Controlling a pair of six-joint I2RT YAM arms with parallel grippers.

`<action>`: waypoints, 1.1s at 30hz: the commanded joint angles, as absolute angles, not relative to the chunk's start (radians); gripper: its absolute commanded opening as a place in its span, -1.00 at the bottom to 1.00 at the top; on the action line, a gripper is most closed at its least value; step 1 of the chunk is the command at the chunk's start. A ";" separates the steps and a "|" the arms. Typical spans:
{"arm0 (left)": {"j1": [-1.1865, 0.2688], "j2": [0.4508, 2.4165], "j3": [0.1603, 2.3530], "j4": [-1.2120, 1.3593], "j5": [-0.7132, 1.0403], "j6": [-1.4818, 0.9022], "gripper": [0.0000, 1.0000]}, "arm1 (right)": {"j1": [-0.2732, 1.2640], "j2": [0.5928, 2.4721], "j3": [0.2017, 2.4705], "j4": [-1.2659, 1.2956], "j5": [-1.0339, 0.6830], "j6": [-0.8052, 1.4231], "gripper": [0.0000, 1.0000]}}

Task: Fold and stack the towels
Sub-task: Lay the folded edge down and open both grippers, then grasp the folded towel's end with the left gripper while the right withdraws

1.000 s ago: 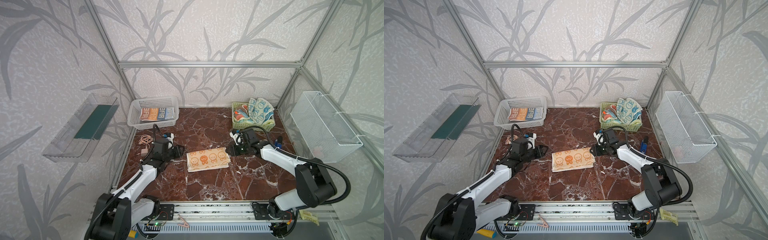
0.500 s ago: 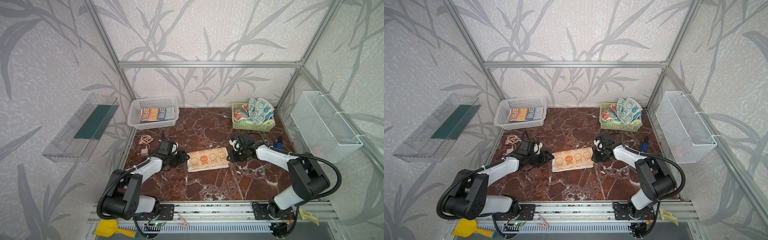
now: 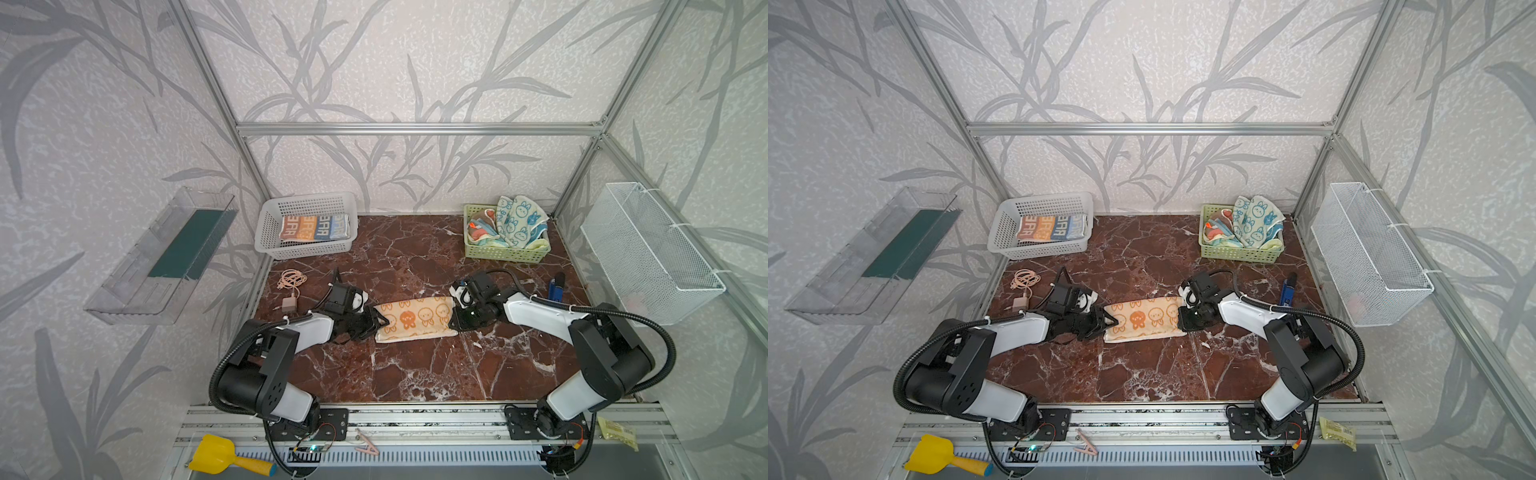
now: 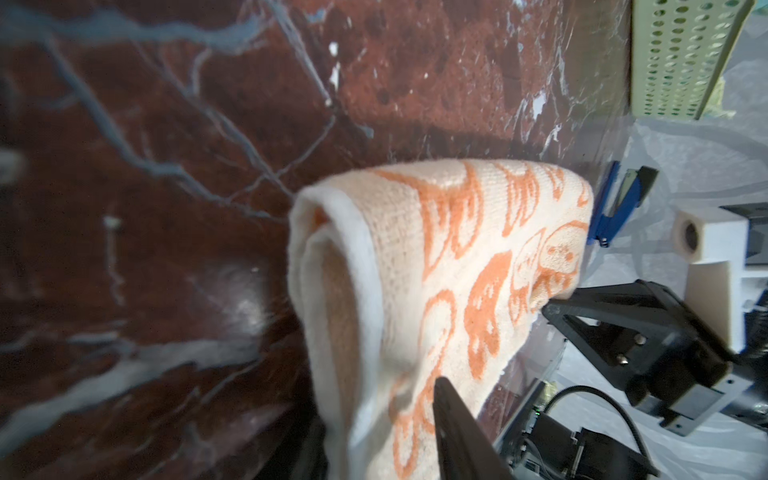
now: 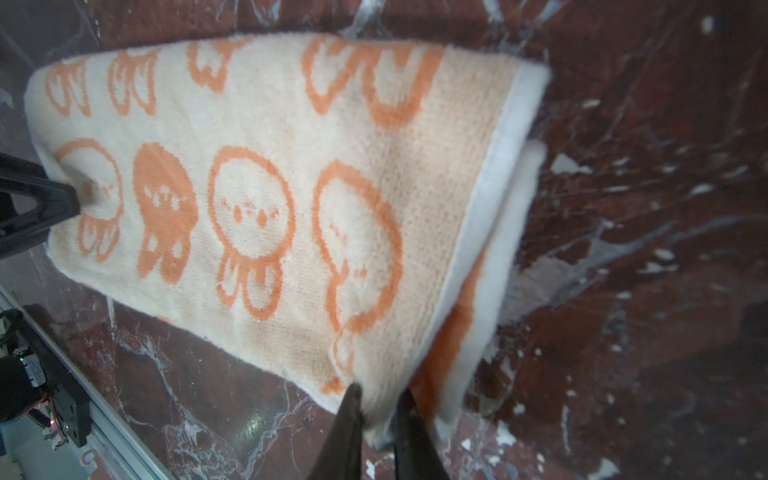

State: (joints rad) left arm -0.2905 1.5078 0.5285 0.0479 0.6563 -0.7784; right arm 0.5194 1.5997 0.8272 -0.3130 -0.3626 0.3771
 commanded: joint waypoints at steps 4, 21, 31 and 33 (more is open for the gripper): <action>-0.295 1.537 0.593 -0.037 0.583 -0.738 -1.00 | 0.523 1.480 0.807 -0.361 -0.273 0.381 -0.02; -0.288 1.718 1.459 -0.739 0.238 -0.024 -1.00 | 0.510 1.087 0.696 -0.325 0.010 0.346 0.10; -0.182 2.134 2.184 -1.025 0.036 0.158 -1.00 | 0.493 1.215 0.708 -0.168 0.022 0.309 0.10; -0.151 2.241 2.393 -1.126 0.032 0.175 -1.00 | 0.485 1.267 0.736 -0.142 0.015 0.294 0.10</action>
